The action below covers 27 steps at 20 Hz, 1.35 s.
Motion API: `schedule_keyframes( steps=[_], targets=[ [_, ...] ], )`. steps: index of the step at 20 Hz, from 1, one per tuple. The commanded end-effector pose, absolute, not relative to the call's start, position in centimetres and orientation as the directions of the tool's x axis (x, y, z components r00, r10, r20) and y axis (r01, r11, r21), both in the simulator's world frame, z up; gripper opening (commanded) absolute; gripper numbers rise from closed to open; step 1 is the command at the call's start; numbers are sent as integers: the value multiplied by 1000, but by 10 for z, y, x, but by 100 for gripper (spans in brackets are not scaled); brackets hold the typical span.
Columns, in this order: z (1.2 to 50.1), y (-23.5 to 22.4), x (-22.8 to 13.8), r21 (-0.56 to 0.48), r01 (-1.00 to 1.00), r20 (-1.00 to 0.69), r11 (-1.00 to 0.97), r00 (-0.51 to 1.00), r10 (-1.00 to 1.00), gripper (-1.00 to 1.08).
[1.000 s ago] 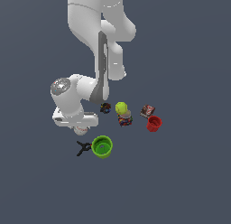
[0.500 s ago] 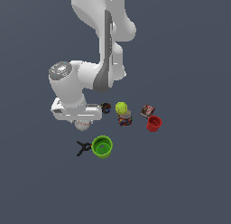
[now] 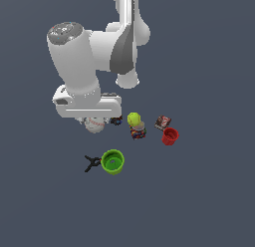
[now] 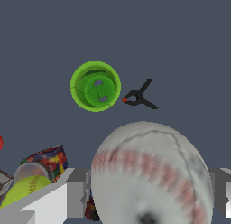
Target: Pick up a designated object from a clutter of objects.
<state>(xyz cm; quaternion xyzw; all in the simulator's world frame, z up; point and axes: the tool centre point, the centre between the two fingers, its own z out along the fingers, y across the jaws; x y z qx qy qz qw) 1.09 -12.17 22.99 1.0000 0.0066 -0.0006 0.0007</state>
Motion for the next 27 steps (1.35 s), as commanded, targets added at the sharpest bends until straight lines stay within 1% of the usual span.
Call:
schedule_keyframes(
  steps=[1,9,14,20,27],
  targets=[
    [259,-112,13,2,13,0,-1000,1000,13,-100],
    [341,-81,23,2,13,0,-1000,1000,13,-100],
    [380,-67,28,1,14,0,-1000,1000,14,-100],
    [408,-57,33,1,14,0,-1000,1000,14,-100],
    [418,-53,35,0,14,0,-1000,1000,14,-100]
  ],
)
